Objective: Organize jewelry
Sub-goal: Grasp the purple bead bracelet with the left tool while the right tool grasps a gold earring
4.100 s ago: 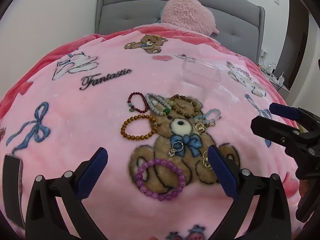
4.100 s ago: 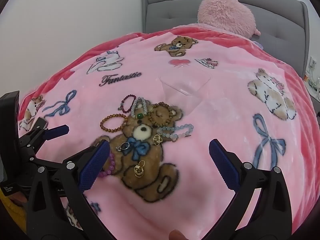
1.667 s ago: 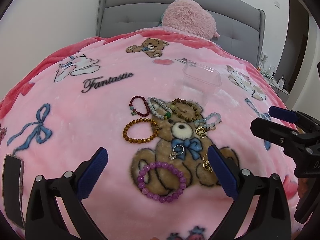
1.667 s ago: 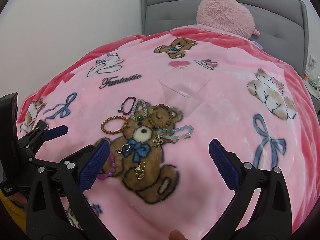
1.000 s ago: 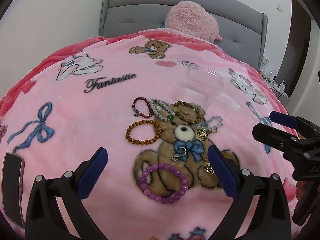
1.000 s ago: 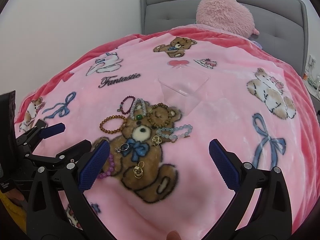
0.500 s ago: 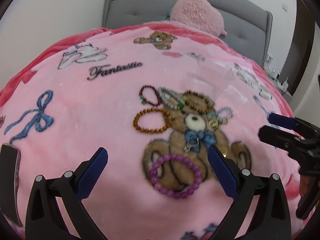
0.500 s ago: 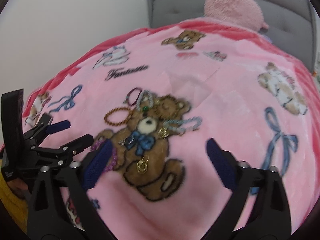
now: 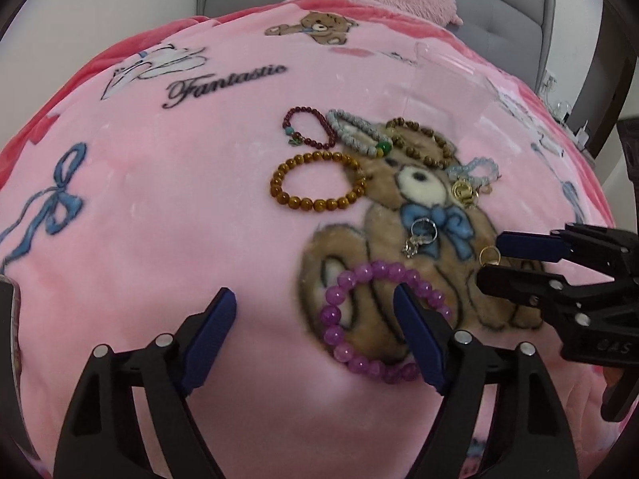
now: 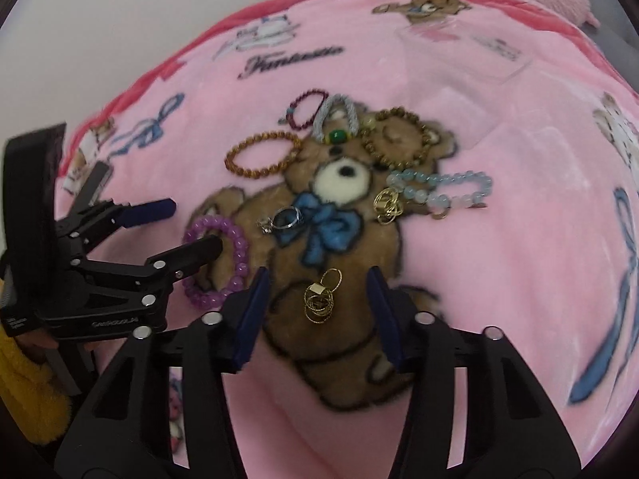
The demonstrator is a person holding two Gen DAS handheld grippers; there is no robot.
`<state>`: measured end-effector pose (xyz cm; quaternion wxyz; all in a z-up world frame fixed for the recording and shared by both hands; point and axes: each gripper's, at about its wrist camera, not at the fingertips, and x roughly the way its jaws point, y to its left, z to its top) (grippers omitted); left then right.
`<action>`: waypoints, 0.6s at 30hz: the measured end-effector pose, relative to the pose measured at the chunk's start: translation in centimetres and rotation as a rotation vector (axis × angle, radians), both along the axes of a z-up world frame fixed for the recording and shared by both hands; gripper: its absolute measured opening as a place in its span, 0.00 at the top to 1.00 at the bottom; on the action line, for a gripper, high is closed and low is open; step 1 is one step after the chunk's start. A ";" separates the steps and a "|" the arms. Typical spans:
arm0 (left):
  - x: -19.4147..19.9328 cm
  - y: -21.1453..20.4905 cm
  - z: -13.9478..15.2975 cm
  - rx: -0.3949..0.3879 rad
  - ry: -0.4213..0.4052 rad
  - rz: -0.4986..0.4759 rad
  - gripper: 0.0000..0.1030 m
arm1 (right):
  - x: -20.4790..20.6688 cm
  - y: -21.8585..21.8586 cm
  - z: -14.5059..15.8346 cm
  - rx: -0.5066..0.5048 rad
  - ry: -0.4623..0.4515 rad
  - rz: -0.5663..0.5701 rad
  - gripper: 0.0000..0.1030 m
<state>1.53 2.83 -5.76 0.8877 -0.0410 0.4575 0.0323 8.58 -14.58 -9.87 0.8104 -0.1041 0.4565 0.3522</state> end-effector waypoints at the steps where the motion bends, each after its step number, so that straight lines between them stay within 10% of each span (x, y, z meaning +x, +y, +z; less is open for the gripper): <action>1: 0.0 -0.1 -0.1 0.013 0.006 -0.004 0.23 | 0.2 0.2 -0.2 -0.009 0.008 -0.003 0.62; 18: 0.1 -0.3 -0.1 0.001 0.014 -0.029 0.68 | 0.4 0.4 -0.5 -0.058 -0.002 -0.008 0.85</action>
